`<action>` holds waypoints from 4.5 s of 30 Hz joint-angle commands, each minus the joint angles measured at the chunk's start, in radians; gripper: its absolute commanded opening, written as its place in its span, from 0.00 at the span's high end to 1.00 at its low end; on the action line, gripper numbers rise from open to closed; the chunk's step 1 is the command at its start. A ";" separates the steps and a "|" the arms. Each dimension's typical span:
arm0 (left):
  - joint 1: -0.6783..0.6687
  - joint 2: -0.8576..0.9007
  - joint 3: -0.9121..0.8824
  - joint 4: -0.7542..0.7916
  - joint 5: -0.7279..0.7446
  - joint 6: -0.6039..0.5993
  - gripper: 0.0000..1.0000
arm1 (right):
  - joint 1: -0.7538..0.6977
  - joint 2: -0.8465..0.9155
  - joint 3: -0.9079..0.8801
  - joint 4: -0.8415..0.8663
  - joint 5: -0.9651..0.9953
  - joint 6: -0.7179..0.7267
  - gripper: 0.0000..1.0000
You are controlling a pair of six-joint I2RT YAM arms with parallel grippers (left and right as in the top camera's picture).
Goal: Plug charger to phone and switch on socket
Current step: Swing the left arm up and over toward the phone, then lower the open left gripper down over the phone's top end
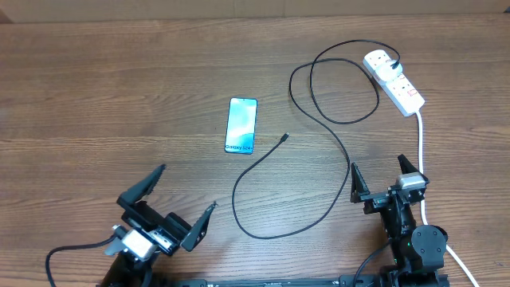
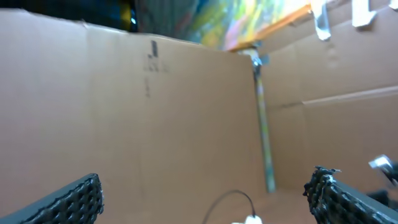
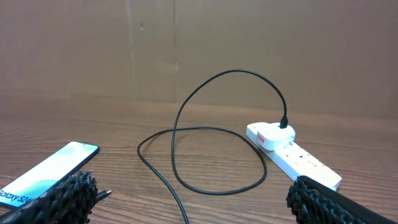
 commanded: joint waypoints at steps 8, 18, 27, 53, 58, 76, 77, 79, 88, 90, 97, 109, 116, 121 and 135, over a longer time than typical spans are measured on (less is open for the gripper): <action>0.005 0.055 0.375 -0.341 -0.238 0.051 0.00 | 0.006 -0.010 -0.010 0.003 0.010 -0.004 0.00; 0.005 0.581 1.046 -1.172 -0.128 0.163 0.00 | 0.006 -0.010 -0.010 0.003 0.010 -0.004 0.00; 0.005 0.835 1.209 -1.170 0.239 0.151 0.00 | 0.006 -0.010 -0.010 0.003 0.010 -0.004 0.00; -0.476 1.485 1.928 -2.037 -0.699 0.169 0.00 | 0.006 -0.010 -0.010 0.003 0.010 -0.004 0.00; -0.483 1.559 1.928 -2.023 -0.674 0.167 0.00 | 0.006 -0.010 -0.010 0.003 0.010 -0.004 0.00; -0.483 1.745 1.927 -2.046 -0.486 0.051 0.00 | 0.006 -0.010 -0.010 0.003 0.010 -0.004 0.00; -0.483 1.750 1.927 -2.045 -0.470 0.047 0.00 | 0.006 -0.010 -0.010 0.003 0.010 -0.004 0.00; -0.483 1.759 1.927 -2.047 -0.448 0.048 0.00 | 0.006 -0.010 -0.010 0.003 0.010 -0.004 0.00; -0.483 1.807 1.926 -2.058 -0.416 0.048 0.00 | 0.005 -0.010 -0.010 0.003 0.010 -0.004 0.00; -0.483 1.822 1.925 -2.058 -0.429 0.047 0.00 | 0.006 -0.010 -0.010 0.003 0.010 -0.004 0.00; -0.483 1.893 1.922 -2.073 -0.591 -0.104 0.00 | 0.006 -0.010 -0.010 0.003 0.010 -0.004 0.00; -0.483 2.016 1.921 -2.080 -0.616 -0.162 0.00 | 0.006 -0.010 -0.010 0.003 0.010 -0.004 0.00; -0.483 2.026 1.916 -2.016 -0.617 -0.162 0.00 | 0.006 -0.010 -0.010 0.003 0.010 -0.004 0.00; -0.483 2.026 1.912 -1.958 -0.644 -0.162 0.00 | 0.006 -0.010 -0.010 0.003 0.010 -0.004 0.00; -0.475 2.101 1.912 -1.923 -0.646 -0.184 0.00 | 0.006 -0.010 -0.010 0.003 0.010 -0.004 0.00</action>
